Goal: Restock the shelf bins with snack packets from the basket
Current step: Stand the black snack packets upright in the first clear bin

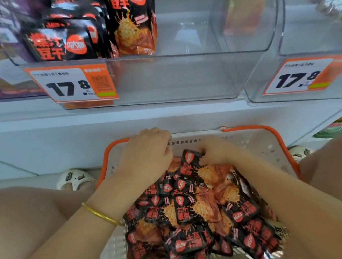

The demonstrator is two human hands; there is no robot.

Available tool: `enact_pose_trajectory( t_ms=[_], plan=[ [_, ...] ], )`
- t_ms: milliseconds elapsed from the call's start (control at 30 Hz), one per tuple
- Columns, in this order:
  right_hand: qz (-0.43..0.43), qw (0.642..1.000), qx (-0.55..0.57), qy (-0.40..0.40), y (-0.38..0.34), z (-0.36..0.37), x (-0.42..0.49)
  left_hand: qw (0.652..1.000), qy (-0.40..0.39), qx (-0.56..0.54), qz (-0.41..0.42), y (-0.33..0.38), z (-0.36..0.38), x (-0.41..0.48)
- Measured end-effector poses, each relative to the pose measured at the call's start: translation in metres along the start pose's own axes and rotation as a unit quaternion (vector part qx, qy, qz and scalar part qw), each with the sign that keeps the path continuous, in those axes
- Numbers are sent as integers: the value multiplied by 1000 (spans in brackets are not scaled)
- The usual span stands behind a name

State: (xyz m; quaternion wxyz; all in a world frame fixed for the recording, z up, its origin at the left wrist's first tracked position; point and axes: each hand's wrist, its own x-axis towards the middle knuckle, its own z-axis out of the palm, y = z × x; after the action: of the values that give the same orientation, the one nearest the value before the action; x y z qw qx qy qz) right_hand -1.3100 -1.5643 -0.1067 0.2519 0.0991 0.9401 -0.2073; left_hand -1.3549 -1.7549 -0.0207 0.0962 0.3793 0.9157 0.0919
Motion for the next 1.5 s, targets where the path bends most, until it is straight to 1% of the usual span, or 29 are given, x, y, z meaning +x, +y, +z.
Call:
enact_pose_trajectory(
  t_ms=[67,100,167,233,267,333,400,467,533,600,667,700,733,767,800,833,933,1000,1033,1100,1167,1233,1300,1367,1433,1500],
  plan=[
    [5,992,128,13,-7,-24,-17,999,-13,-23,-25,-1,1,0],
    [6,978,208,11,-10,-32,-27,998,-25,-50,-40,-2,1,1],
    [5,930,368,-3,-20,-45,-48,987,-44,-134,-73,0,-1,4],
    [-9,882,470,-27,-28,-52,-64,967,-26,-239,-82,2,-8,6],
    [-22,867,496,-38,-32,-55,-70,954,-7,-287,-81,3,-13,5],
    [-40,852,520,-48,-41,-59,-83,933,19,-350,-75,5,-27,0],
    [-44,844,534,-31,-50,-64,-95,922,36,-381,-60,7,-44,-8],
    [-73,835,546,-7,-60,-76,-106,908,64,-412,-34,8,-64,-15],
    [-127,828,546,9,-76,-99,-120,890,123,-438,-15,9,-91,-19],
    [-161,809,563,47,-93,-131,-126,876,246,-415,4,5,-116,-15],
    [-178,783,586,112,-108,-167,-121,864,381,-330,10,-6,-137,-5],
    [-186,774,587,148,-115,-183,-114,865,426,-265,5,-14,-143,3],
    [-187,772,580,180,-120,-197,-103,874,449,-187,-4,-21,-148,10],
    [-179,776,568,207,-125,-208,-89,887,449,-104,-19,-29,-149,18],
    [-156,792,545,228,-128,-215,-70,897,439,-34,-34,-35,-149,24],
    [-125,812,515,245,-129,-219,-48,905,423,8,-47,-40,-147,30],
    [-36,877,393,274,-135,-217,10,915,395,30,-69,-48,-132,41],
    [-5,910,302,285,-137,-217,34,911,403,50,-73,-52,-123,45],
    [9,920,254,297,-137,-217,39,910,404,55,-75,-54,-120,46],
    [26,927,190,322,-135,-217,46,910,403,59,-77,-54,-119,48],
    [37,932,155,326,-130,-216,52,909,404,65,-75,-54,-120,49],
    [40,935,166,310,-131,-213,59,909,404,68,-72,-54,-119,49],
    [38,930,186,314,-136,-211,65,909,406,70,-72,-55,-118,49],
    [52,932,173,314,-141,-210,69,910,401,71,-73,-56,-118,49],
    [79,939,168,291,-143,-209,70,912,398,70,-71,-56,-119,49],
    [84,938,212,262,-144,-209,67,912,398,69,-70,-55,-119,49]
  ],
)
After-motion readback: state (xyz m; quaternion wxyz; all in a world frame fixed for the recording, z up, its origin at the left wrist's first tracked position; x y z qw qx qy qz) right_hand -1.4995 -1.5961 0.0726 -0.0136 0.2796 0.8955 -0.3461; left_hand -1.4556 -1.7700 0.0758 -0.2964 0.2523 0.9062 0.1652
